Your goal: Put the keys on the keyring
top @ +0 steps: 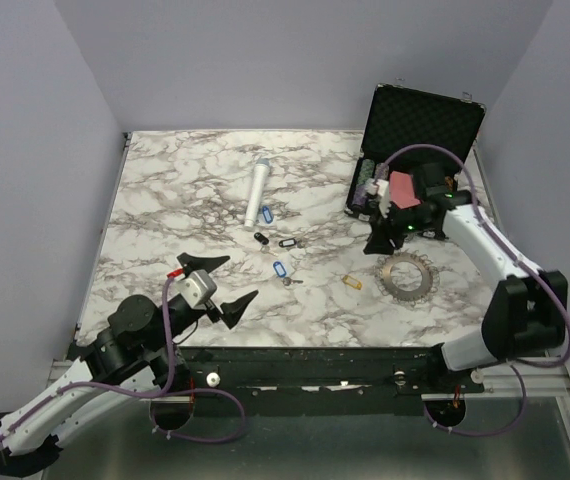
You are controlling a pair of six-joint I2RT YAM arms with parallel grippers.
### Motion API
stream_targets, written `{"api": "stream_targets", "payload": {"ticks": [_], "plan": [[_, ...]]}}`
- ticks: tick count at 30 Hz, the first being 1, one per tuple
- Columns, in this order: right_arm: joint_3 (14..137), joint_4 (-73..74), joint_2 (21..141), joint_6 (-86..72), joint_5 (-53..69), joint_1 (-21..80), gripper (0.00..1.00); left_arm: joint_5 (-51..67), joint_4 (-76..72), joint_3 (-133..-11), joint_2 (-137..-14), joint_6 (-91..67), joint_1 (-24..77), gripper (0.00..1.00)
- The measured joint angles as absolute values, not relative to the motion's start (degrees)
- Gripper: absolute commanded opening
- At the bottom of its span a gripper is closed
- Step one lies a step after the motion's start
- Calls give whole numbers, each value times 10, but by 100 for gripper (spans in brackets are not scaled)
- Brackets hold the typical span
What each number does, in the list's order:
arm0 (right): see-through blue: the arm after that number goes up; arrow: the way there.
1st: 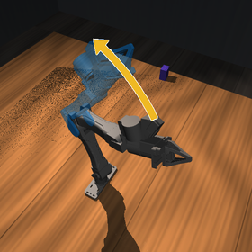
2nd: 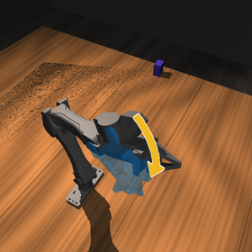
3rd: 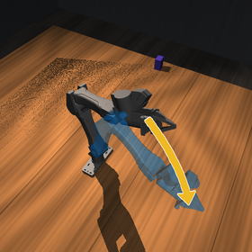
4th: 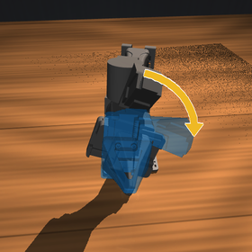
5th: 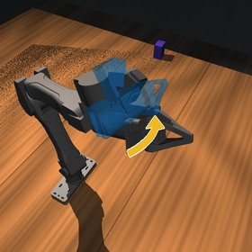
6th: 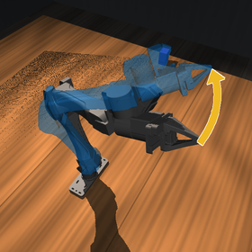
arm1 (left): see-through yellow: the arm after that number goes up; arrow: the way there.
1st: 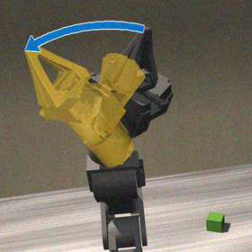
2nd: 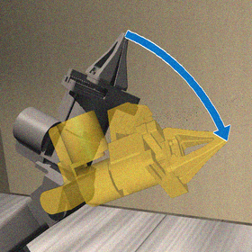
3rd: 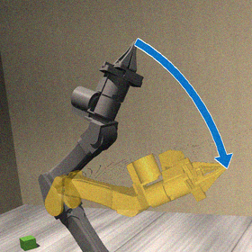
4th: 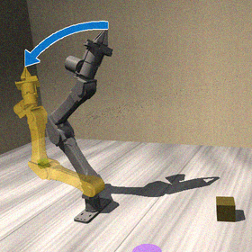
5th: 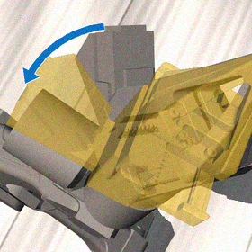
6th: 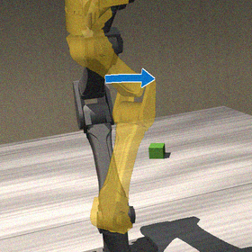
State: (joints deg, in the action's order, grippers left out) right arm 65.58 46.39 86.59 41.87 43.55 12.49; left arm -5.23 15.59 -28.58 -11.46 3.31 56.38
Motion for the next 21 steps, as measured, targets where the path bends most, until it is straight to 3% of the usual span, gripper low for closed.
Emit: {"api": "stream_targets", "payload": {"ticks": [5, 9, 14, 21], "plan": [[627, 474, 782, 416, 530, -38, 64, -41, 138, -286, -110, 16, 545, 99], [659, 566, 846, 502, 579, -145, 67, -40, 156, -298, -169, 11, 539, 99], [647, 631, 905, 554, 579, -159, 68, -31, 170, -303, -216, 8, 524, 99], [593, 589, 836, 489, 522, -158, 68, -18, 173, -303, -218, 8, 514, 99]]}}
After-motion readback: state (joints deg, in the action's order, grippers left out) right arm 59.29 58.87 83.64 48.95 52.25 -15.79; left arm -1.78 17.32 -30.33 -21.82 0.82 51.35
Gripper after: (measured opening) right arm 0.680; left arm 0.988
